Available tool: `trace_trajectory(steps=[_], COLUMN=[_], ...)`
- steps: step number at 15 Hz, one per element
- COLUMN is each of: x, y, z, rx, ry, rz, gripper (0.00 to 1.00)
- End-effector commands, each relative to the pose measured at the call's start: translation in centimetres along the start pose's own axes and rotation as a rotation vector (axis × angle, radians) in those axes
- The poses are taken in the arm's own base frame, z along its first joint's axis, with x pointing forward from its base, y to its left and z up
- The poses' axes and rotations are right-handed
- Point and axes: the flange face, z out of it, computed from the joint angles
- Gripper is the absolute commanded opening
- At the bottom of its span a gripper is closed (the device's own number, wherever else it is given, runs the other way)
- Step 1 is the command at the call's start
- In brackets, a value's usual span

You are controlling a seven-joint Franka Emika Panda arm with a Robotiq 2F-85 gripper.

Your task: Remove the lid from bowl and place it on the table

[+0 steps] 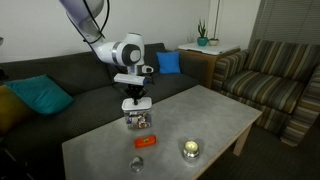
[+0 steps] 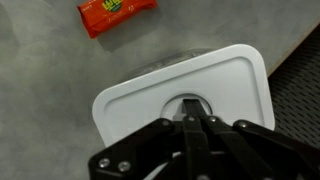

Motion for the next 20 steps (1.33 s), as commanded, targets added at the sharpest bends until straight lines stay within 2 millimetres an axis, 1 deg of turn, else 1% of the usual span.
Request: trace_trajectory(steps=[1,4,7,12,14,15,16,18,19,20], x=[-0.3,-0.2,-0.1,-0.2,-0.1,-0.1,-0.1,-0.1,-0.2,-0.3], y=[-0.7,-0.8,-0.9,-0.8,-0.7,-0.8,-0.8,-1.0,-1.2,-1.4], z=[3.9,4.3,4.4,2.9,1.7,1.3,0.8,-0.3,-0.8,-1.1], rx=[0.016,0.004,0.001,0.031,0.052,0.058,0.062,0.072,0.079,0.085], ry=[-0.04,-0.054,-0.066,-0.054,-0.028,-0.02,-0.014,-0.006,-0.004,-0.003], rz=[-0.05,-0.07,-0.078,-0.126,-0.168,-0.192,-0.214,-0.251,-0.269,-0.281], gripper=[0.0,0.0,0.0,0.0,0.0,0.26,0.27,0.39,0.47,0.54])
